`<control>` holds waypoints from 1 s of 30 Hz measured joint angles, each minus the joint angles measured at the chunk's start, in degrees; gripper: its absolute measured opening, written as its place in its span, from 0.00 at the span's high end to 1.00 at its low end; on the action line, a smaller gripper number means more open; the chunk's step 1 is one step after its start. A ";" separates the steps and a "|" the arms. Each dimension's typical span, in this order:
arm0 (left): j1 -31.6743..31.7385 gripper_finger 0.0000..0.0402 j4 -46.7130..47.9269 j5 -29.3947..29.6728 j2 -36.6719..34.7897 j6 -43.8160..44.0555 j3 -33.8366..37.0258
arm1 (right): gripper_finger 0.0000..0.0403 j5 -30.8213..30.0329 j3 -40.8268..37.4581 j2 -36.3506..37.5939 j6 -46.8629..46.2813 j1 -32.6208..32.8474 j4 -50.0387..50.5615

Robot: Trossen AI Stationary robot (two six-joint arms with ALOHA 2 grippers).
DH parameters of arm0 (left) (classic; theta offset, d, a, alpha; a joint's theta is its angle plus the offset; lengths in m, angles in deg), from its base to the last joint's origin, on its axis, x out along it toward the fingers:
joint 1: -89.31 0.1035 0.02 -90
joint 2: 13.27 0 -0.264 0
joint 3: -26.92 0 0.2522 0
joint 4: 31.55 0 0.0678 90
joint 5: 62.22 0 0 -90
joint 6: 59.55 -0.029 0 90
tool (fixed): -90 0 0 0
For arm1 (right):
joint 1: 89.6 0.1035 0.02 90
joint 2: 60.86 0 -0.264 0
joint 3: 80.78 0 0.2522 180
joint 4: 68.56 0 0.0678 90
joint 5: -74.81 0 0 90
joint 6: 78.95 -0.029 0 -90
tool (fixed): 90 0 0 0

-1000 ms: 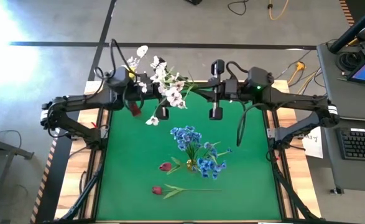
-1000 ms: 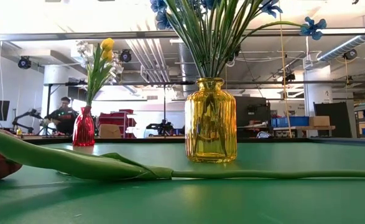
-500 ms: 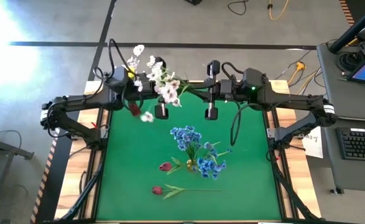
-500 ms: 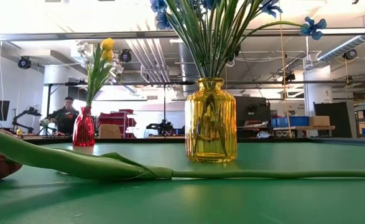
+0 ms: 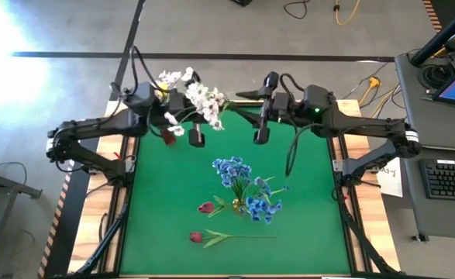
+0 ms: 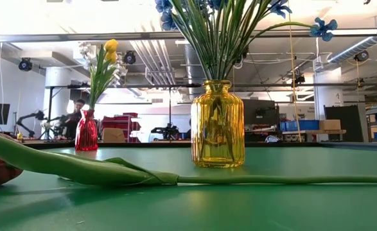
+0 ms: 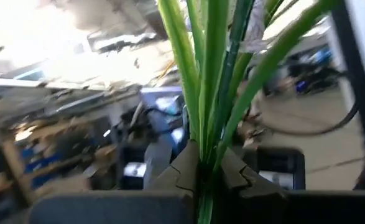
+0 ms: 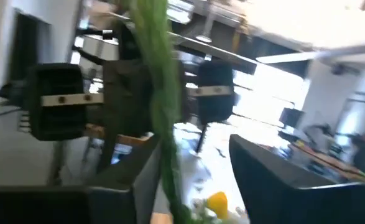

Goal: Sort flowers into vase by color
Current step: Put the white flowers into the red vase

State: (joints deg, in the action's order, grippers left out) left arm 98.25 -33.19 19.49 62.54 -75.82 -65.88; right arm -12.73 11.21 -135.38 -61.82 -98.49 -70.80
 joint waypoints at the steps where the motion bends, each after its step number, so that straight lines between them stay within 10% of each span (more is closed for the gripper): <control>1: 0.06 1.00 2.27 1.77 -1.13 -0.50 0.00 | 0.53 -1.42 0.00 0.39 0.01 0.00 0.57; 18: 3.41 1.00 23.60 36.33 -26.63 4.55 17.36 | 0.35 -9.12 0.00 2.41 -1.68 -2.22 11.60; 30: 6.11 1.00 24.20 47.86 -36.49 20.82 34.47 | 0.36 -9.09 -0.02 2.36 -2.33 -3.54 14.41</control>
State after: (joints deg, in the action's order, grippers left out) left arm 104.36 -8.99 67.35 26.05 -55.00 -31.42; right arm -21.83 11.19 -133.02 -64.14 -102.03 -56.39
